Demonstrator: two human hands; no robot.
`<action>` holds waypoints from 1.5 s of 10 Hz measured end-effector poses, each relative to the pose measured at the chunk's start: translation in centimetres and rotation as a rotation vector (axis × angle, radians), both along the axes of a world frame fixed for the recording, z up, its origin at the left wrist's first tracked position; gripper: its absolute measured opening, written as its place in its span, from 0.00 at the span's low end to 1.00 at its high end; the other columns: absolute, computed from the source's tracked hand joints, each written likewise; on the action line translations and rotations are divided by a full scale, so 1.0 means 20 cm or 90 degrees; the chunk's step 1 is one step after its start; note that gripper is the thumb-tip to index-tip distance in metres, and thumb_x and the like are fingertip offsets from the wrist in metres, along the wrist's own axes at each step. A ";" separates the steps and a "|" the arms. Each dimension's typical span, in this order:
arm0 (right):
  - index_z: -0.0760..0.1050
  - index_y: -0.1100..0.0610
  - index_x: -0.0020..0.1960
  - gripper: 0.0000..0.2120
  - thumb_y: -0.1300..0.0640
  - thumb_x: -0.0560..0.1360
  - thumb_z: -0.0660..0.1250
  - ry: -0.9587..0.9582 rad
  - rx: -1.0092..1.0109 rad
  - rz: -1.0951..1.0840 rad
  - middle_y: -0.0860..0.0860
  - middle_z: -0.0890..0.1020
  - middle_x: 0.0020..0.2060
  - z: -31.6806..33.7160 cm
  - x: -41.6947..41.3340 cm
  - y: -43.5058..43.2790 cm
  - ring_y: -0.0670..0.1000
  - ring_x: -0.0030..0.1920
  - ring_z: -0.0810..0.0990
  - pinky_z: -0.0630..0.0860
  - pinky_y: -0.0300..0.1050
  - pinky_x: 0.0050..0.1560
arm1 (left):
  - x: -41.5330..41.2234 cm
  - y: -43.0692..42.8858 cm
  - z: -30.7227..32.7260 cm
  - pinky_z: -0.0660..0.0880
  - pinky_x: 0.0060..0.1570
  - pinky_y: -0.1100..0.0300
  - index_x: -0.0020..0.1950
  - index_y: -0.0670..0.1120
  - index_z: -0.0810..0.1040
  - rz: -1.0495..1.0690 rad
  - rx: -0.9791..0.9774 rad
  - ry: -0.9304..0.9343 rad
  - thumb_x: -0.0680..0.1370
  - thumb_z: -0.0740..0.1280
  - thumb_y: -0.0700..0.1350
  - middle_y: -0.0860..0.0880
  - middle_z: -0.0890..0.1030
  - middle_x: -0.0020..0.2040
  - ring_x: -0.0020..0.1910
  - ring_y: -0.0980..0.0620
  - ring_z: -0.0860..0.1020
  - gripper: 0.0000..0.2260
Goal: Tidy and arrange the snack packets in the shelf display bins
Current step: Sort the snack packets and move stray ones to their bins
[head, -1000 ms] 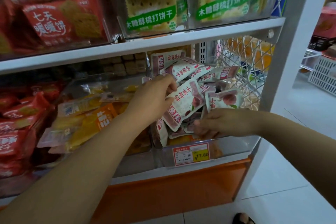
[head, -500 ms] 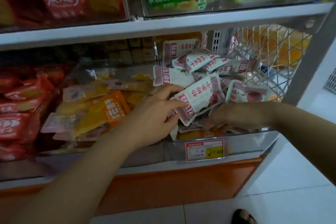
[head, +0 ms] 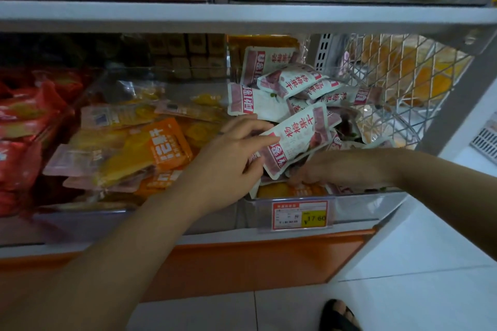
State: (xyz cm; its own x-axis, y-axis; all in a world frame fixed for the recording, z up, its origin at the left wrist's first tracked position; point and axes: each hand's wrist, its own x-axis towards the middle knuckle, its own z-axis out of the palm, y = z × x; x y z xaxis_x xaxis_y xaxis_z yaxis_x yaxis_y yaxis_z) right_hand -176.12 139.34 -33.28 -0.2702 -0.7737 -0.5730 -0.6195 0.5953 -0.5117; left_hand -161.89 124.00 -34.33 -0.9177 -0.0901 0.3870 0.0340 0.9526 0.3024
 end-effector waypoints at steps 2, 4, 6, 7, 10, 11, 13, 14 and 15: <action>0.67 0.54 0.70 0.24 0.43 0.79 0.56 0.073 -0.035 0.061 0.54 0.70 0.68 -0.05 -0.02 0.06 0.55 0.69 0.67 0.65 0.45 0.66 | 0.00 -0.01 0.00 0.59 0.64 0.64 0.68 0.47 0.73 -0.015 0.005 0.012 0.78 0.63 0.41 0.50 0.70 0.68 0.68 0.55 0.60 0.18; 0.60 0.48 0.74 0.39 0.27 0.70 0.51 0.101 -0.037 0.107 0.46 0.61 0.74 -0.07 -0.01 0.03 0.49 0.74 0.58 0.56 0.42 0.71 | 0.00 -0.01 0.00 0.58 0.63 0.65 0.68 0.48 0.73 -0.015 0.001 0.009 0.78 0.63 0.41 0.51 0.69 0.68 0.68 0.56 0.60 0.18; 0.45 0.41 0.76 0.49 0.29 0.63 0.66 -0.015 0.055 0.113 0.42 0.53 0.76 -0.03 0.01 -0.02 0.47 0.74 0.54 0.54 0.50 0.74 | 0.00 -0.02 -0.01 0.60 0.65 0.63 0.68 0.47 0.73 -0.014 0.013 0.015 0.78 0.62 0.41 0.51 0.70 0.68 0.68 0.56 0.60 0.18; 0.49 0.44 0.76 0.50 0.32 0.62 0.69 -0.013 0.105 0.126 0.43 0.58 0.74 0.01 -0.02 -0.07 0.47 0.74 0.57 0.56 0.50 0.74 | 0.00 -0.03 -0.02 0.61 0.67 0.57 0.67 0.48 0.74 -0.018 0.014 0.010 0.78 0.61 0.43 0.52 0.72 0.66 0.70 0.54 0.60 0.17; 0.64 0.44 0.71 0.36 0.36 0.66 0.69 0.161 0.065 0.187 0.48 0.67 0.70 -0.05 -0.10 -0.10 0.52 0.71 0.65 0.62 0.48 0.70 | -0.01 -0.04 -0.03 0.60 0.63 0.60 0.67 0.48 0.74 -0.029 -0.020 0.012 0.76 0.57 0.45 0.54 0.75 0.62 0.69 0.55 0.60 0.20; 0.65 0.45 0.70 0.39 0.37 0.63 0.72 0.034 0.060 0.116 0.48 0.68 0.70 -0.06 -0.10 -0.08 0.52 0.70 0.66 0.64 0.45 0.69 | -0.01 -0.03 -0.02 0.60 0.64 0.60 0.68 0.48 0.73 -0.020 -0.024 0.000 0.76 0.56 0.47 0.54 0.74 0.63 0.68 0.57 0.58 0.21; 0.64 0.47 0.70 0.33 0.40 0.69 0.69 -0.045 0.047 0.054 0.49 0.71 0.68 -0.06 -0.10 -0.05 0.51 0.68 0.69 0.66 0.44 0.68 | -0.01 -0.03 -0.01 0.67 0.63 0.55 0.70 0.48 0.71 0.001 -0.048 -0.013 0.78 0.58 0.45 0.53 0.73 0.64 0.68 0.56 0.60 0.20; 0.69 0.48 0.66 0.24 0.43 0.72 0.66 -0.133 0.016 -0.048 0.52 0.78 0.61 -0.03 -0.07 -0.02 0.54 0.61 0.77 0.73 0.49 0.62 | -0.01 -0.03 -0.02 0.69 0.61 0.55 0.70 0.48 0.71 0.001 -0.054 -0.009 0.77 0.58 0.46 0.53 0.73 0.63 0.67 0.56 0.61 0.20; 0.69 0.47 0.65 0.18 0.46 0.76 0.62 -0.054 0.002 0.038 0.50 0.79 0.59 -0.03 -0.08 -0.02 0.52 0.57 0.79 0.76 0.50 0.59 | -0.01 -0.03 -0.01 0.68 0.62 0.55 0.70 0.48 0.70 0.000 -0.054 -0.019 0.79 0.59 0.44 0.53 0.72 0.64 0.68 0.56 0.61 0.19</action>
